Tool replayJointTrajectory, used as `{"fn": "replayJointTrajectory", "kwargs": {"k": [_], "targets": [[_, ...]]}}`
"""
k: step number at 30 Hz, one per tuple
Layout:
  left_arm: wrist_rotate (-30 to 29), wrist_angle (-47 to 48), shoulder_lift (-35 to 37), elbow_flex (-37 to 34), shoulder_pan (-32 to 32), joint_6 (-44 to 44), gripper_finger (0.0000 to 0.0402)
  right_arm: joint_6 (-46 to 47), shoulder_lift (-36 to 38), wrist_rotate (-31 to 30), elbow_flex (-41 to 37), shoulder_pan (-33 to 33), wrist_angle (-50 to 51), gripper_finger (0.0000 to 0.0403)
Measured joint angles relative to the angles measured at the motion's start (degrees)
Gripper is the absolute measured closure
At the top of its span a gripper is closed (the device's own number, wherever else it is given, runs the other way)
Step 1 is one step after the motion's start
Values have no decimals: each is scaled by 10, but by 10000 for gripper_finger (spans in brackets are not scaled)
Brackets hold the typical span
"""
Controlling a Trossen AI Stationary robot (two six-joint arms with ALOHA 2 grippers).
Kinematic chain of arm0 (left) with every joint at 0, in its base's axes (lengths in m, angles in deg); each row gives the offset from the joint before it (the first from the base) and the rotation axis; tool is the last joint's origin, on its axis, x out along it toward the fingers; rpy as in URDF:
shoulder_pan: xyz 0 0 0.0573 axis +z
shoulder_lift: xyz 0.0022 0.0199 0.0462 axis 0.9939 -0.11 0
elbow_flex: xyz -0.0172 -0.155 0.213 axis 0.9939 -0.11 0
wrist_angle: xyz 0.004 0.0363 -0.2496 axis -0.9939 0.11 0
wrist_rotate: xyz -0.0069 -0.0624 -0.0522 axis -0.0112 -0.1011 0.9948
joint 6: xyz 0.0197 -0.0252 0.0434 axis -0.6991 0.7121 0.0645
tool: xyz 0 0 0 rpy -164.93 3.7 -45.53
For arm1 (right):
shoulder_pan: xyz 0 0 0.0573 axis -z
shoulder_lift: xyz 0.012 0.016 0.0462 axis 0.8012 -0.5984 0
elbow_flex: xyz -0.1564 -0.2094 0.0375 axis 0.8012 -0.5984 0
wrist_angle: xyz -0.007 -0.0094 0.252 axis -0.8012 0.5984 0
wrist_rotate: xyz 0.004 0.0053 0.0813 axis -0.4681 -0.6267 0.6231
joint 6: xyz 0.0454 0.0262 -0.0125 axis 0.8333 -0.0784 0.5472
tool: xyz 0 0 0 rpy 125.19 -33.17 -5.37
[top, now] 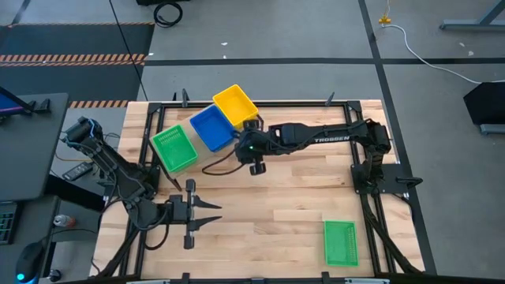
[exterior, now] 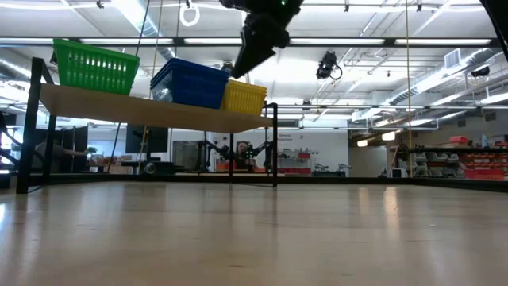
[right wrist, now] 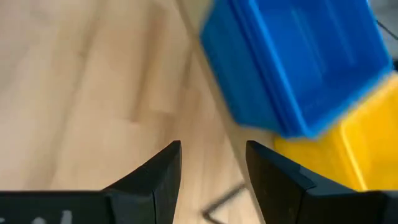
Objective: Stack baskets on shelf by color
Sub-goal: Stack the green basket on top of the green baskets on the shelf
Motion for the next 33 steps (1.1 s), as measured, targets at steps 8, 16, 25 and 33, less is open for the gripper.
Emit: {"fn": "replayJointTrajectory", "kwargs": {"k": [8,16,25,33], "targets": [[-49,38,0,0,0,3,285,158,0,82,0,0,116,218],[-85,80,0,0,36,40,285,378,0,151,0,-55,355,218],[-5,122,7,0,93,36,285,575,0,170,0,-195,464,218],[48,131,16,1,117,2,285,832,1,141,-4,-346,392,218]]}}
